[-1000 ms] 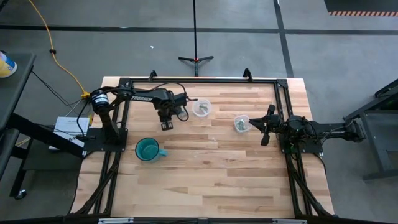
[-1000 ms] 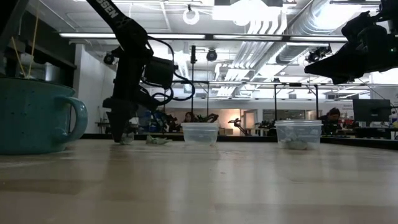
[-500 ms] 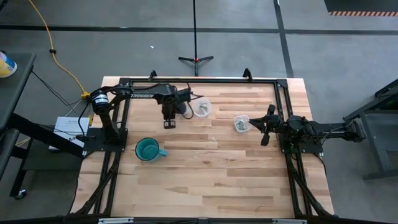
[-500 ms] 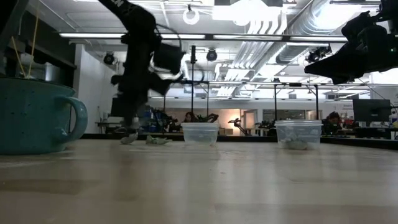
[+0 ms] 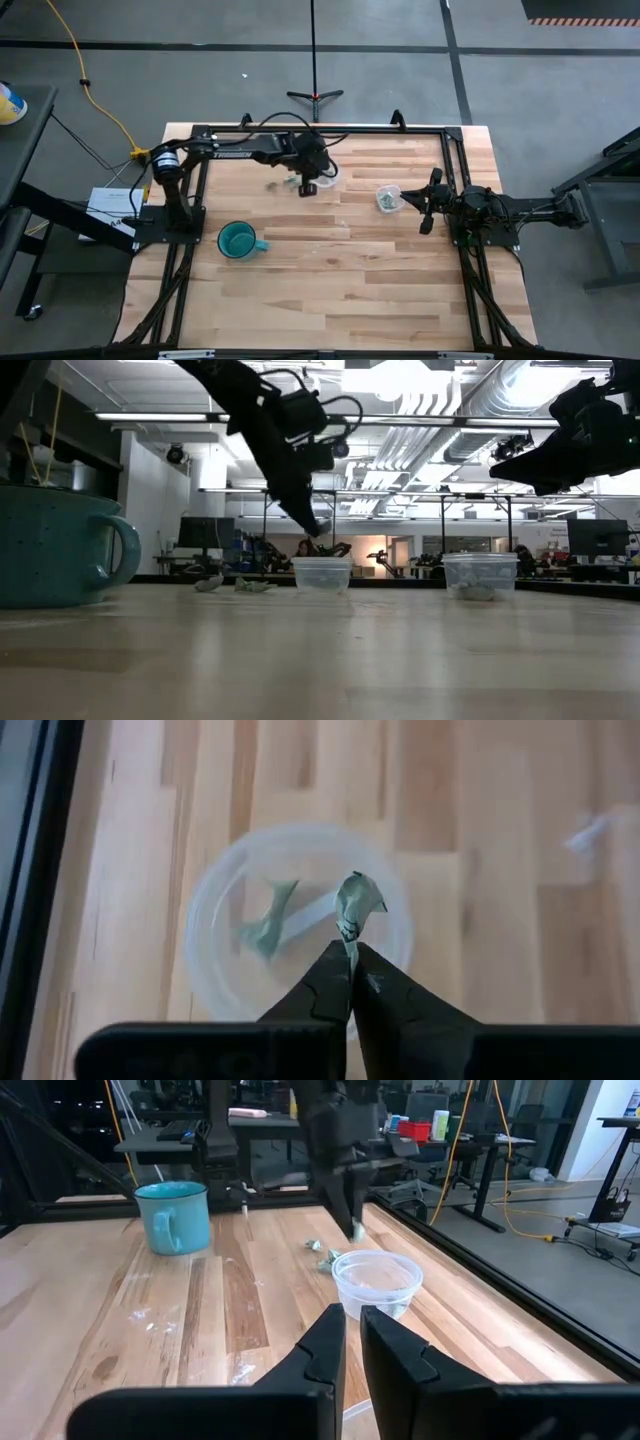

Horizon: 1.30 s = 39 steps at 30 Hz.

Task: Pick and place items into bin
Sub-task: Put the stevia packet into the top transparent bin

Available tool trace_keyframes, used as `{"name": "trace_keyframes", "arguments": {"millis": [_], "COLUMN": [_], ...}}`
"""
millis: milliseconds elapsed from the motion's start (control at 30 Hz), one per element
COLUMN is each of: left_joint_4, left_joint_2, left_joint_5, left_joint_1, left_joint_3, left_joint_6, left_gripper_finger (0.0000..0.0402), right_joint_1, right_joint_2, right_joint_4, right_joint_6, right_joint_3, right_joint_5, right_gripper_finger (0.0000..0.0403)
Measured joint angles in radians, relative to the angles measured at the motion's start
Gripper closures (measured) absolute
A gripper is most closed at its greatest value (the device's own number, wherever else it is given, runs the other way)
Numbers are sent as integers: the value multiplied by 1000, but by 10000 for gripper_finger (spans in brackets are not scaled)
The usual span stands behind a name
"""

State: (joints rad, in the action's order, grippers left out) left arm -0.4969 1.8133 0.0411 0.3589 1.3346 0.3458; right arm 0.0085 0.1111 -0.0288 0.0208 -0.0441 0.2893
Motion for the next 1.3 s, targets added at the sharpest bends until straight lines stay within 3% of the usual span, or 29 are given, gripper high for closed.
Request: {"name": "trace_keyframes", "arguments": {"millis": [233,333,533,667,800,900,1067,1300], "left_joint_4": [125,109,-14,-285,-537,-602,-603,-482], "left_joint_2": [77,77,69,68,65,67,68,68], "left_joint_5": [-35,-50,-80,-112,-166,-188,-207,-219], "left_joint_1": [-1,1,1,0,1,9,15,50], "left_joint_3": [0,0,41,126,181,137,7,-111], "left_joint_6": [-9,-3,-8,-10,-119,-190,-163,-149], "left_gripper_finger": [353,332,215,131,79,63,60,60], "right_joint_1": [0,0,0,0,0,0,0,0], "right_joint_2": [0,1,1,1,1,1,1,1], "right_joint_4": [1,1,1,1,1,0,-2,-3], "right_joint_6": [0,-1,-3,-3,-3,-3,-2,2], "right_joint_3": [0,0,0,0,0,0,0,0], "right_joint_5": [1,0,0,0,0,0,0,0], "right_gripper_finger": [375,375,375,375,375,375,375,375]}}
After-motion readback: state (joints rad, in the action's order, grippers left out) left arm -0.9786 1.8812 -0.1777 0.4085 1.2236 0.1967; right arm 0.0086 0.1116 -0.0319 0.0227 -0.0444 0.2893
